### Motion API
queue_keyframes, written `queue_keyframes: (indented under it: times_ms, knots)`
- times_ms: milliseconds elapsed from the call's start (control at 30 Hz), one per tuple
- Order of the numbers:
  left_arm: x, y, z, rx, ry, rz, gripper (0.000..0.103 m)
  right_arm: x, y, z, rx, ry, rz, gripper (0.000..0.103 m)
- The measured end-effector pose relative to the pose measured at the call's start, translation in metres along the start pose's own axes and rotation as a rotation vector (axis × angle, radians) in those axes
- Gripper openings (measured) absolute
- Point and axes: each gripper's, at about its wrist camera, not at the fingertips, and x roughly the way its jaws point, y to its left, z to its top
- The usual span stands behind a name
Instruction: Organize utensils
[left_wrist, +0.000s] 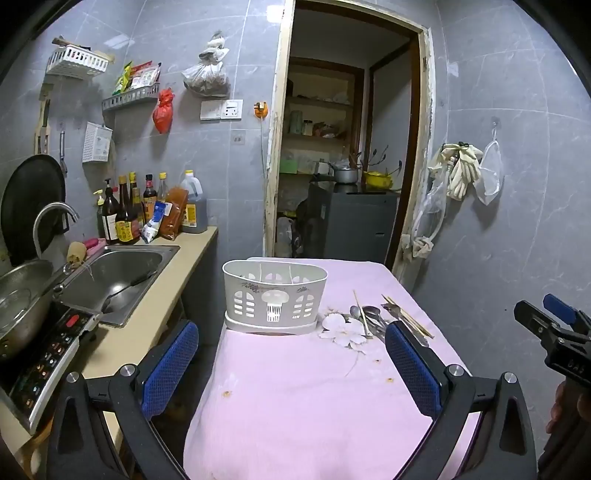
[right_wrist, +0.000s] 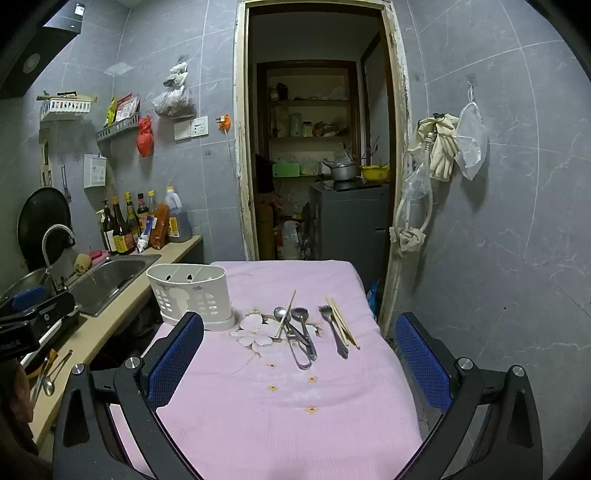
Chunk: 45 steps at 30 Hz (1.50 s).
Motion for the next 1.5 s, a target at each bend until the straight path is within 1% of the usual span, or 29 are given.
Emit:
queue_keyframes:
  times_ms: [1367, 1433, 1500]
  knots:
    - [0.0001, 0.0001, 0.0002, -0.006, 0.006, -0.005, 0.102, 0.0008, 0.0041, -0.0028, -0.004, 0.009, 0.005, 0.102]
    - [0.0003, 0.0002, 0.0003, -0.005, 0.01, -0.006, 0.102, 0.001, 0.0041, -0.0028, -0.004, 0.01, 0.004, 0.102]
    - [0.0062, 0.0049, -0.0071, -0.012, 0.026, -0.01, 0.102, 0.002, 0.0037, -0.002, -0.004, 0.011, 0.004, 0.102]
